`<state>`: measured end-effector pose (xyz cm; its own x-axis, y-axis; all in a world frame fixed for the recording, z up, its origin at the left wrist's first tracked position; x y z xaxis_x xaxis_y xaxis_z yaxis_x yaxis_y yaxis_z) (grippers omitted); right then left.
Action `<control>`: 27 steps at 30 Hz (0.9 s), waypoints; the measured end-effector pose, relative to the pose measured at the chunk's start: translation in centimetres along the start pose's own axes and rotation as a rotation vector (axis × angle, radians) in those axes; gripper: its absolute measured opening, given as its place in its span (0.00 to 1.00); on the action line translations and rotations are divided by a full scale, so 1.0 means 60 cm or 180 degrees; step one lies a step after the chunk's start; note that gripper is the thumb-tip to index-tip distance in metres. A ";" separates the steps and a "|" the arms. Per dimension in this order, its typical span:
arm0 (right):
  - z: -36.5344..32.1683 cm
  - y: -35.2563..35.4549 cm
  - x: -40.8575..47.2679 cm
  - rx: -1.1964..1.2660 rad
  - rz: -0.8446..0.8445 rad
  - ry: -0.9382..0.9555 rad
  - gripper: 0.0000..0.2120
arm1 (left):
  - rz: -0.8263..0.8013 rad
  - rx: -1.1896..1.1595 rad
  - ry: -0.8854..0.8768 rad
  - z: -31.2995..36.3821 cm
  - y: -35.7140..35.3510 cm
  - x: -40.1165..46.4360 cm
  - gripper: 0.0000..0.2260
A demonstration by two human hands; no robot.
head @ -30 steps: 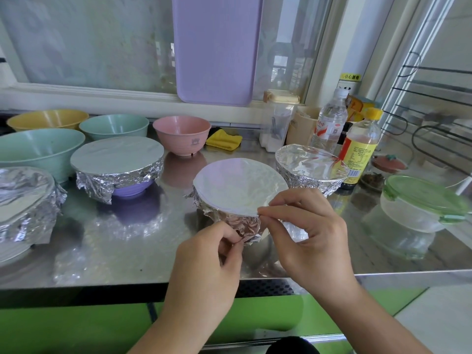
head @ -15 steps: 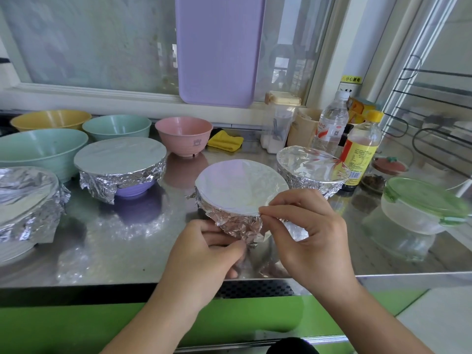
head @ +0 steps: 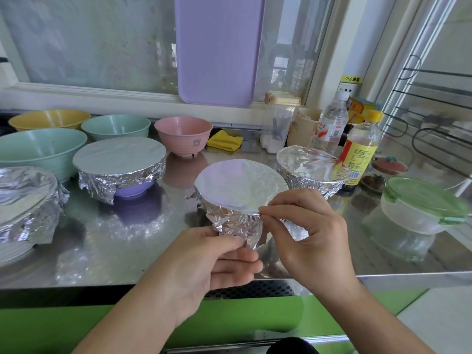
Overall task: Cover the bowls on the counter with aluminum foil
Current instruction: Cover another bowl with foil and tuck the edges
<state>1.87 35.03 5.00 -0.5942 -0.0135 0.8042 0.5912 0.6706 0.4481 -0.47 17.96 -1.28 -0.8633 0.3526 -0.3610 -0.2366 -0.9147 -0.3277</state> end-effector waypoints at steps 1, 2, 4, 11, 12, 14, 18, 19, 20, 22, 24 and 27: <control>0.000 0.000 -0.001 0.0000 -0.0003 0.0003 0.08 | -0.0020 -0.0009 0.0006 0.001 -0.002 0.000 0.05; -0.001 -0.001 -0.001 0.0004 -0.0010 0.0004 0.07 | -0.0010 -0.0006 -0.0009 0.001 -0.002 0.001 0.05; 0.000 -0.002 -0.002 0.0010 -0.0016 0.0002 0.07 | 0.0019 0.0018 -0.0076 0.001 -0.002 0.002 0.05; -0.002 -0.001 -0.001 -0.0013 -0.0017 -0.0028 0.07 | 0.0205 -0.0298 -0.0449 0.002 0.006 0.006 0.07; -0.002 -0.002 -0.001 -0.0018 -0.0018 -0.0039 0.08 | 0.0269 -0.0350 -0.0502 0.002 0.008 0.007 0.07; -0.002 -0.002 0.001 -0.0014 -0.0024 -0.0054 0.08 | 0.0357 -0.0389 -0.0606 0.001 0.010 0.006 0.07; -0.003 -0.002 0.001 0.0006 -0.0037 -0.0068 0.08 | 0.0564 -0.0465 -0.0763 0.000 0.016 0.002 0.08; -0.003 -0.002 0.000 0.0005 -0.0034 -0.0076 0.08 | 0.0634 -0.0473 -0.0799 0.001 0.018 0.001 0.09; -0.003 -0.001 0.000 0.0004 -0.0033 -0.0082 0.08 | 0.0700 -0.0437 -0.0841 0.002 0.020 -0.001 0.09; -0.003 -0.002 0.000 0.0002 -0.0033 -0.0084 0.08 | 0.0807 -0.0258 -0.0938 0.006 0.022 -0.005 0.11; -0.003 -0.003 0.000 -0.0001 -0.0030 -0.0082 0.08 | 0.0885 -0.0024 -0.1006 0.010 0.023 -0.007 0.10; -0.001 -0.004 0.000 -0.0002 -0.0030 -0.0103 0.08 | 0.0886 0.0206 -0.1013 0.016 0.023 -0.010 0.08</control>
<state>1.75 34.82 4.93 -0.6170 0.0042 0.7869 0.5859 0.6700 0.4558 -0.72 16.28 -0.71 -0.9903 0.0212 -0.1370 0.0062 -0.9805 -0.1966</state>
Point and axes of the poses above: each hand's wrist, its own x-axis towards the middle knuckle, its own y-axis out of the back of the hand, z = x × y, the point moved 7 cm from there along x, towards the middle knuckle, and after that the axes turned 1 degree about -z, right-handed, at the moved point
